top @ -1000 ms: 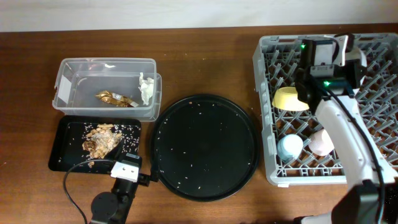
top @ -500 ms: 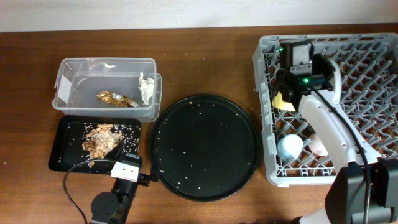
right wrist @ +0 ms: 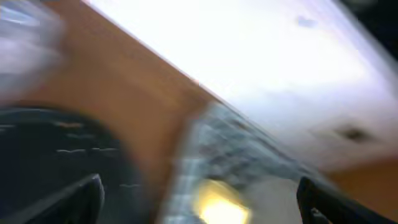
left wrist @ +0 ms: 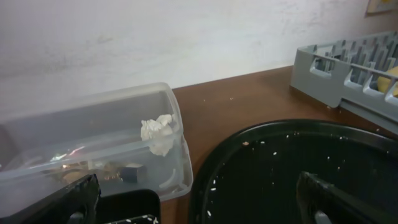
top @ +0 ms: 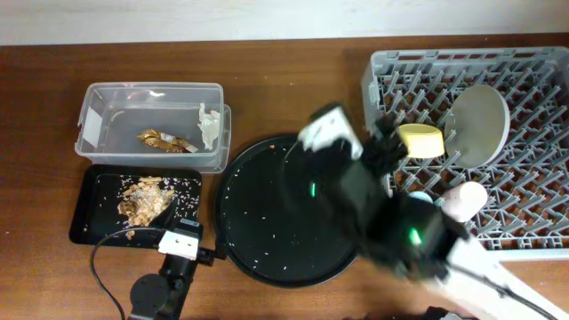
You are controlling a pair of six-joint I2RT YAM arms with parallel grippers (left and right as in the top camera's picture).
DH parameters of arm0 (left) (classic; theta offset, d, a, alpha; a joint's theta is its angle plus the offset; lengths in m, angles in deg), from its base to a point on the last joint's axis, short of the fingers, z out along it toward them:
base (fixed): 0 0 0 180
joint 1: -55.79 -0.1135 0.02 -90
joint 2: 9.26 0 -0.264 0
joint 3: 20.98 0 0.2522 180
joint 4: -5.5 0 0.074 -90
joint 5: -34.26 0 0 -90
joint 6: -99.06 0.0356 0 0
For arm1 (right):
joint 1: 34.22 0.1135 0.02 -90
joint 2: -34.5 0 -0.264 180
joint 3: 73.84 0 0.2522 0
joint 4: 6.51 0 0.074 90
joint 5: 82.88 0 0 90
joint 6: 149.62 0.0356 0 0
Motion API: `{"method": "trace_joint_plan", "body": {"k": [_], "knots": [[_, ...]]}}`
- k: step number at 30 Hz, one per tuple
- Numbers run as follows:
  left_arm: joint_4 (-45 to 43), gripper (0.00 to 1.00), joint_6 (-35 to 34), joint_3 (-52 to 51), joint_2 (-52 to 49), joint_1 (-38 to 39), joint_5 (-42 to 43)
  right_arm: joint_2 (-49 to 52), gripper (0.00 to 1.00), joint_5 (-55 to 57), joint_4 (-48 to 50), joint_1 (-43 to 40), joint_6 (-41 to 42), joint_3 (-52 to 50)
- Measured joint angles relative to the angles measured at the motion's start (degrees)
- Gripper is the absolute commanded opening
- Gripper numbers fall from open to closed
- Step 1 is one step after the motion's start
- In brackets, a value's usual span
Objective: Sort waste into correct bins and load items into the dishwasher rack
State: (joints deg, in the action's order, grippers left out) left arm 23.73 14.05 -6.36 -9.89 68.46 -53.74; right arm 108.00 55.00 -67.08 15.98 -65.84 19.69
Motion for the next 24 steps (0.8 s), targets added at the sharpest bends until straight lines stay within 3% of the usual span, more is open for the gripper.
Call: {"method": "trace_joint_plan", "body": {"k": [1,6,14,16,21,24], "knots": [[-0.1,0.99,0.0,0.0,0.0,0.0,0.0,-3.3,0.98,-3.6,-1.7,6.1,4.1,0.1],[0.0,1.00,0.0,0.0,0.0,0.0,0.0,-9.5,0.98,-13.7,-5.1,17.4,13.1,0.2],[0.0,0.99,0.0,0.0,0.0,0.0,0.0,-15.5,0.98,-16.3,-7.1,17.1,15.1,0.2],[0.0,0.99,0.0,0.0,0.0,0.0,0.0,-21.6,0.98,-18.2,-5.5,10.4,15.3,0.2],[0.0,1.00,0.0,0.0,0.0,0.0,0.0,-26.3,0.98,-41.1,-4.7,-22.6,14.1,-0.7],[0.0,1.00,0.0,0.0,0.0,0.0,0.0,-30.8,0.98,-51.7,-5.2,-41.4,12.1,-10.0]]}}
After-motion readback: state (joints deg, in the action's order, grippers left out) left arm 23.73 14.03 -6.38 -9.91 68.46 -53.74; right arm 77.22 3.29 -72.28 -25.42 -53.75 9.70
